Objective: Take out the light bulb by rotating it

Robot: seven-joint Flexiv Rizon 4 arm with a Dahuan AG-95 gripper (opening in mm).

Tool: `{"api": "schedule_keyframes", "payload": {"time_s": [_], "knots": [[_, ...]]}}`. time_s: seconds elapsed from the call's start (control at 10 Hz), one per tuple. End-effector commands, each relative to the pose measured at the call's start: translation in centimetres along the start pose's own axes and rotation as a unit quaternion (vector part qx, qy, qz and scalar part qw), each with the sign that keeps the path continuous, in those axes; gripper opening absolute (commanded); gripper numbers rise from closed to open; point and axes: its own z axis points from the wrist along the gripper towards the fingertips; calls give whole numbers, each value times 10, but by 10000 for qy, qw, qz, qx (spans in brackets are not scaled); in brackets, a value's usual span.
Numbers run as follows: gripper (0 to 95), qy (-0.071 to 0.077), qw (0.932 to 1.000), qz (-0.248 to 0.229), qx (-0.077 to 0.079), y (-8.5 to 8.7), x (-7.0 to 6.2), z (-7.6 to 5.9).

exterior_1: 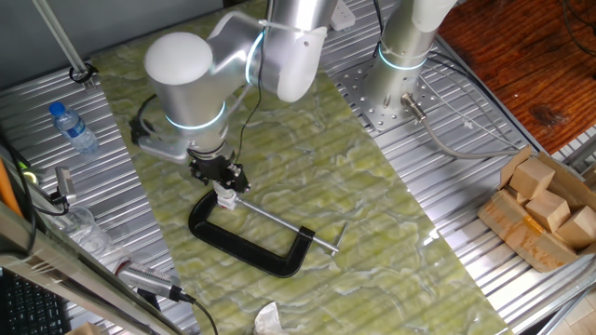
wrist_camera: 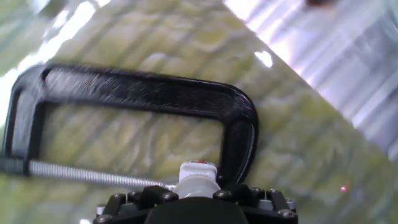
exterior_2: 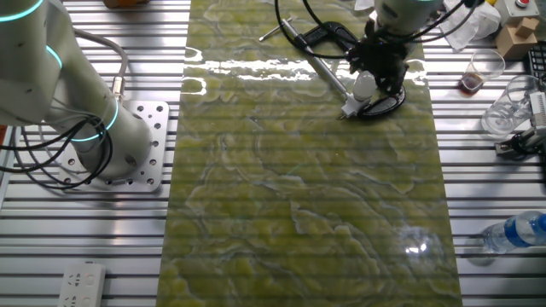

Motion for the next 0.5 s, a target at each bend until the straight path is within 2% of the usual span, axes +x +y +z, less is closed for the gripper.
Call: {"api": "schedule_keyframes", "payload": {"time_s": [0.1, 0.3, 0.5], "knots": [[570, -154, 9600, 2785, -241, -1, 0, 0], [570, -156, 9566, 2900, -235, -2, 0, 0], [570, -162, 9574, 2875, -223, -5, 2, 0]]}}
